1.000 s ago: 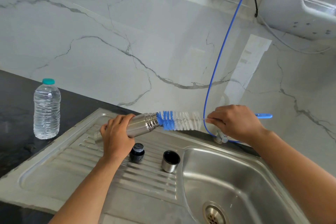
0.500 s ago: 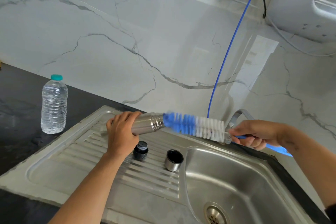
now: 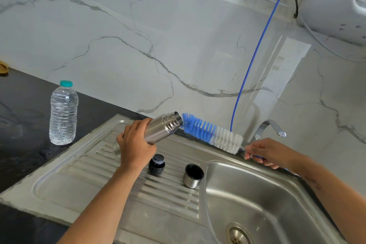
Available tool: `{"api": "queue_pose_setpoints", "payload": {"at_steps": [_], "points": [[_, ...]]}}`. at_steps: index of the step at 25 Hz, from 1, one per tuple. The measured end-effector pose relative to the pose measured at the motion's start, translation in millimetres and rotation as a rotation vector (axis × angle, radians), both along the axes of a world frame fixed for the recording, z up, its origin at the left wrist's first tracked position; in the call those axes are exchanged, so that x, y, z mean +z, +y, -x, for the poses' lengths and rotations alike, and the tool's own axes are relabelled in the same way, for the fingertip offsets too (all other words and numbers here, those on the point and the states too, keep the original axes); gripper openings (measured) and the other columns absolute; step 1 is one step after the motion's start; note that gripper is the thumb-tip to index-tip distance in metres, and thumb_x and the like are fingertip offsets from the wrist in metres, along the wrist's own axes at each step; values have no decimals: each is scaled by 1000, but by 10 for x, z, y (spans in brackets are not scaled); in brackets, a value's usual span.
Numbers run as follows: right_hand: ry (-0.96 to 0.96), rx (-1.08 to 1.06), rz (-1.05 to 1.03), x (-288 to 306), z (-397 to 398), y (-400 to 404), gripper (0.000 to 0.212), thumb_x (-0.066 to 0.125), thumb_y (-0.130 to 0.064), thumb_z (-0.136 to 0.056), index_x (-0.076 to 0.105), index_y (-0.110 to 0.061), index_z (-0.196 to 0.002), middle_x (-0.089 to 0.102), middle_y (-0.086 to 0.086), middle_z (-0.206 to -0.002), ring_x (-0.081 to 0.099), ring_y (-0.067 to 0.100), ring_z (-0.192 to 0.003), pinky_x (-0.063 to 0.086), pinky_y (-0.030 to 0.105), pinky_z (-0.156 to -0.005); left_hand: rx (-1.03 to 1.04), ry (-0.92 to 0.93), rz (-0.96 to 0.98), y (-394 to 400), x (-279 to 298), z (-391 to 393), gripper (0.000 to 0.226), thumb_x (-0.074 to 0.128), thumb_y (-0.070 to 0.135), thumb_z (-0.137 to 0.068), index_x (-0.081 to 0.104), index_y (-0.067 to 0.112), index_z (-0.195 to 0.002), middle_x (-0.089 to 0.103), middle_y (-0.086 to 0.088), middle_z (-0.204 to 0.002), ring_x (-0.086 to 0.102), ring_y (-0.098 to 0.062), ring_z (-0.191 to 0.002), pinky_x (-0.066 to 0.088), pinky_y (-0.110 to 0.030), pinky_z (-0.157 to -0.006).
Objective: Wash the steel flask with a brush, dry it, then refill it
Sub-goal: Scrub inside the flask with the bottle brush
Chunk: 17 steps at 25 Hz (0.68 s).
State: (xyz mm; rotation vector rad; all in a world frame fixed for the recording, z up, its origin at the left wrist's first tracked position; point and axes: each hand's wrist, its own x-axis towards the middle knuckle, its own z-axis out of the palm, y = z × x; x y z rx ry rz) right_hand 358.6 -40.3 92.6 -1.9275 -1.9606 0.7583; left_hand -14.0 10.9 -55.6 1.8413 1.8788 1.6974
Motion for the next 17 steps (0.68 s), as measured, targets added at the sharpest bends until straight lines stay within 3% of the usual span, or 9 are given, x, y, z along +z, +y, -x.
{"api": "queue_pose_setpoints", "payload": {"at_steps": [3,6,9,14,17], "points": [[-98,55,-139,-228,256,135,29,60,-31,-102,75,-25,-77,56,-9,-58,46,4,-50,38,18,-55,-5,-114,-15,-34,64,17,81,82,5,-56,58,27,-130,63,7,-115,55,-25,-108,40,-46,-89],[-195,102,-216,-529,577,446,23,65,-30,-99,72,-28,-77,66,-9,-62,53,-4,-54,41,13,-59,-13,-224,-36,-58,103,49,79,83,7,-58,58,28,-130,61,11,-109,55,-23,-102,46,-51,-90],[-220,124,-234,-773,828,891,19,66,-29,-98,74,-22,-82,73,-1,-72,57,7,-64,46,25,-68,-24,-276,-23,-39,114,76,81,85,8,-58,56,33,-129,55,17,-104,50,-14,-96,50,-54,-90],[-236,195,-230,-1015,1180,1502,31,62,-28,-100,64,-35,-70,72,-6,-77,61,9,-73,45,23,-69,-72,-361,22,9,83,117,84,82,12,-57,50,45,-127,53,25,-104,58,-14,-98,54,-55,-90],[-262,193,-235,-1202,1276,1757,26,60,-26,-101,67,-27,-76,73,0,-82,66,18,-82,48,29,-74,-66,-353,30,7,84,111,83,81,15,-57,49,44,-128,53,23,-106,58,-17,-100,54,-55,-89]]}}
